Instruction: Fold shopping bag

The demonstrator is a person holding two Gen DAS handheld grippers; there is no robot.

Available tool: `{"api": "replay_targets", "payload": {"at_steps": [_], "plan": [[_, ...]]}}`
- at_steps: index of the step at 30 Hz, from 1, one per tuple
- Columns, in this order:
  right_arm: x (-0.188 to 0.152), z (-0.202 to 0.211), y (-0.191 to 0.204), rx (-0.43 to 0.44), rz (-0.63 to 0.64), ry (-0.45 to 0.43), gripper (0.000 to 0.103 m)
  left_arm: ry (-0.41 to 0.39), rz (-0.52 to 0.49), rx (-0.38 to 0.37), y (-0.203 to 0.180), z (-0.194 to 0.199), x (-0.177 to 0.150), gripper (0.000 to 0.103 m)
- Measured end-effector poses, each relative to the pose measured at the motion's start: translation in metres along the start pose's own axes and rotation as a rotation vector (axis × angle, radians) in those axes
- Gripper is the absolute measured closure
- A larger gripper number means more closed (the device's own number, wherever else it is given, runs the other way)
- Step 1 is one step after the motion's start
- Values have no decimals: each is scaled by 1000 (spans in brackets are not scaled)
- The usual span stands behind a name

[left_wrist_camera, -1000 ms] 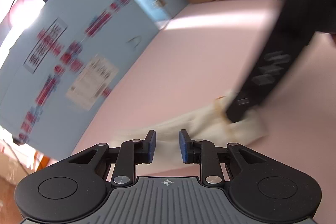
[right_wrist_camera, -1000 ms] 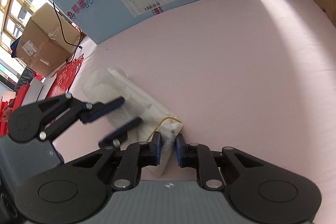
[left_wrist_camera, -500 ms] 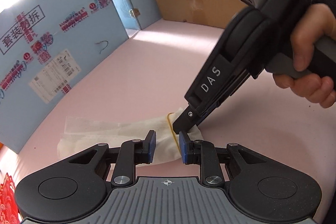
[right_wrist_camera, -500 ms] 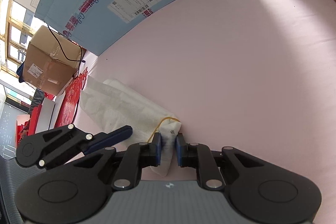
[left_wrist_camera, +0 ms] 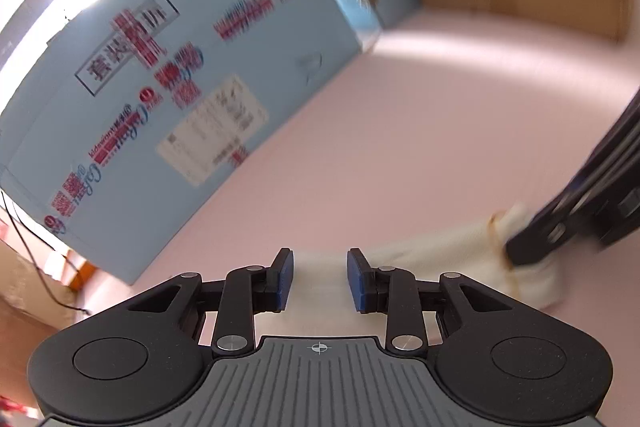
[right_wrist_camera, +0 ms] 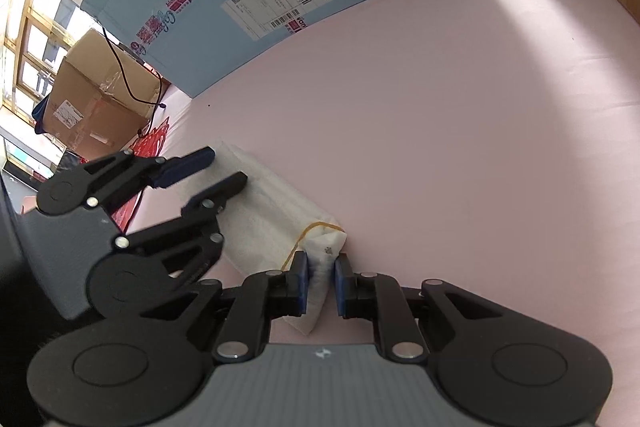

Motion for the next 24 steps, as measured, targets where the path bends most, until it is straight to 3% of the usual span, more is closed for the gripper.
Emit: {"api": "replay_targets", "payload": {"at_steps": [4, 10, 17, 21, 24], "plan": [[2, 0, -4, 26, -44, 10, 88, -1, -8, -109, -30, 16, 0, 73], [5, 0, -10, 57, -101, 30, 89, 18, -61, -138, -60, 5, 3, 72], [8, -3, -14, 71, -127, 43, 91, 102, -138, -16, -75, -12, 5, 62], [10, -4, -20, 96, -172, 39, 93, 133, -112, 49, -69, -15, 6, 40], [10, -5, -23, 118, -187, 50, 93, 161, -122, 134, -62, -15, 2, 40]]}}
Point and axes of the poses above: each gripper's, at about its wrist camera, not at the fingertips, and z roughly against the way its jaws point, y to its left, x to its top, the point moved 8 cm from there along -z, roughly the way its jaws point, and after that the axes turned 12 degrees about -z, right-handed, at the moved point
